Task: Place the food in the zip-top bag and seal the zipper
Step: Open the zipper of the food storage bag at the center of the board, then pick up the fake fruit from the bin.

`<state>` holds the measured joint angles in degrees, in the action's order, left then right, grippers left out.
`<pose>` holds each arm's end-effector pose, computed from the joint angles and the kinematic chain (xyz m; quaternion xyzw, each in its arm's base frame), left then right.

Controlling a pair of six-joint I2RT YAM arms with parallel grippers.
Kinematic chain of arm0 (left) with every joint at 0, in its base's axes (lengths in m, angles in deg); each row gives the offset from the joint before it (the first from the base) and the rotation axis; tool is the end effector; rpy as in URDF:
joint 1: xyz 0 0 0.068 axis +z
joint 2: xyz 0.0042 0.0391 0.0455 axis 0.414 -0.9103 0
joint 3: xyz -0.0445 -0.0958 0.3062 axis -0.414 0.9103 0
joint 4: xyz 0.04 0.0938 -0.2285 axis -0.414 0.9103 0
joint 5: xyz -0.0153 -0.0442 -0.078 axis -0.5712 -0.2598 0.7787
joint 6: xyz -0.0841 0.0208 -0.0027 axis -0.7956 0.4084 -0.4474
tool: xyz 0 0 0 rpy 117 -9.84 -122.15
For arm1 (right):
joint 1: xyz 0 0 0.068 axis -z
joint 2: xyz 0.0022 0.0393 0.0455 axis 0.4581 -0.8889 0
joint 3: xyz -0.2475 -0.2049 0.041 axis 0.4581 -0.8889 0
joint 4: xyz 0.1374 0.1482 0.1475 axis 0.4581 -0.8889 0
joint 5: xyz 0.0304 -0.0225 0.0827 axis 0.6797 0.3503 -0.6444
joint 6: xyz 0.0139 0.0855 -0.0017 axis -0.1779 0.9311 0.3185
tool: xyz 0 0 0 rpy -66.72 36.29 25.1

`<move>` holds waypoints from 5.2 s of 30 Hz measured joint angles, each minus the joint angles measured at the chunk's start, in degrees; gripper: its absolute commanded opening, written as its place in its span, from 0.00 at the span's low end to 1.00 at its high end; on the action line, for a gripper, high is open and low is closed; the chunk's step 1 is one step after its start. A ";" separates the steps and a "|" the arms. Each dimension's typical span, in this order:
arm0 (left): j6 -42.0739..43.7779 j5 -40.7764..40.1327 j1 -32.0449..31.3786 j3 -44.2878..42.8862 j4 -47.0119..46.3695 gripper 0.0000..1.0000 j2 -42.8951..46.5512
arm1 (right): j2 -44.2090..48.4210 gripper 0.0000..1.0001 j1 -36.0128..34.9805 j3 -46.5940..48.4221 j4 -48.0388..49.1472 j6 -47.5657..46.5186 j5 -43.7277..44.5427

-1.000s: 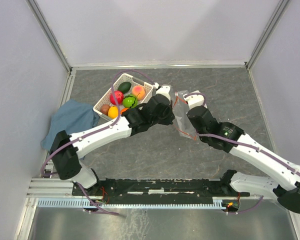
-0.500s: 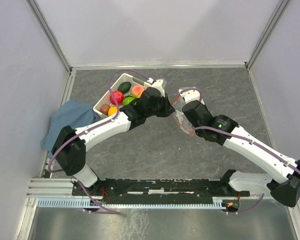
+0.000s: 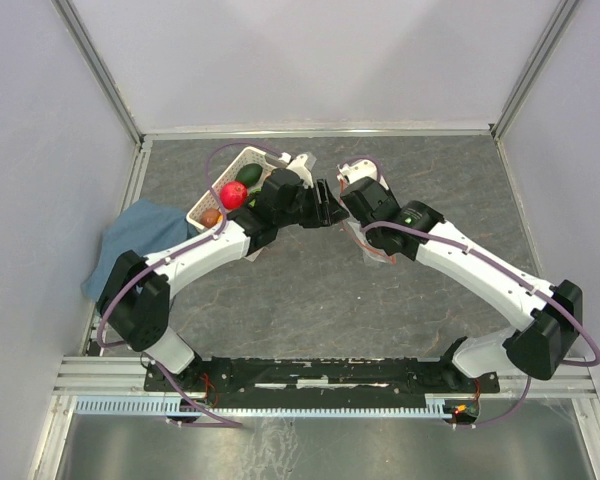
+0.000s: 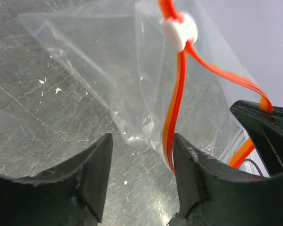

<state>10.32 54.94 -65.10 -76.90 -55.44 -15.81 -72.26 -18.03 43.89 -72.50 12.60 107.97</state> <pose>0.2934 -0.2701 0.3231 0.0596 0.8374 -0.4038 0.3636 0.2357 0.1645 0.3631 -0.1628 0.8715 -0.1649 0.4321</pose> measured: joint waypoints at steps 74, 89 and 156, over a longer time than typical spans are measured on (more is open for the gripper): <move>14.51 -18.78 20.85 -8.76 35.45 0.88 -10.84 | -9.14 0.01 1.60 -3.41 2.71 -2.62 -2.84; 14.51 -15.69 21.44 -10.51 34.38 0.91 -13.84 | -9.14 0.01 1.60 -4.26 3.52 -2.67 -4.07; 36.30 -9.97 22.95 -31.71 41.51 1.00 -27.28 | -7.98 0.02 1.60 -7.26 6.67 -3.76 -6.64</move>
<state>46.63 44.97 -42.15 -108.61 -13.94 -43.08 -80.23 -16.44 36.63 -65.83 8.84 101.33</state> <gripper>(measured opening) 0.996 0.025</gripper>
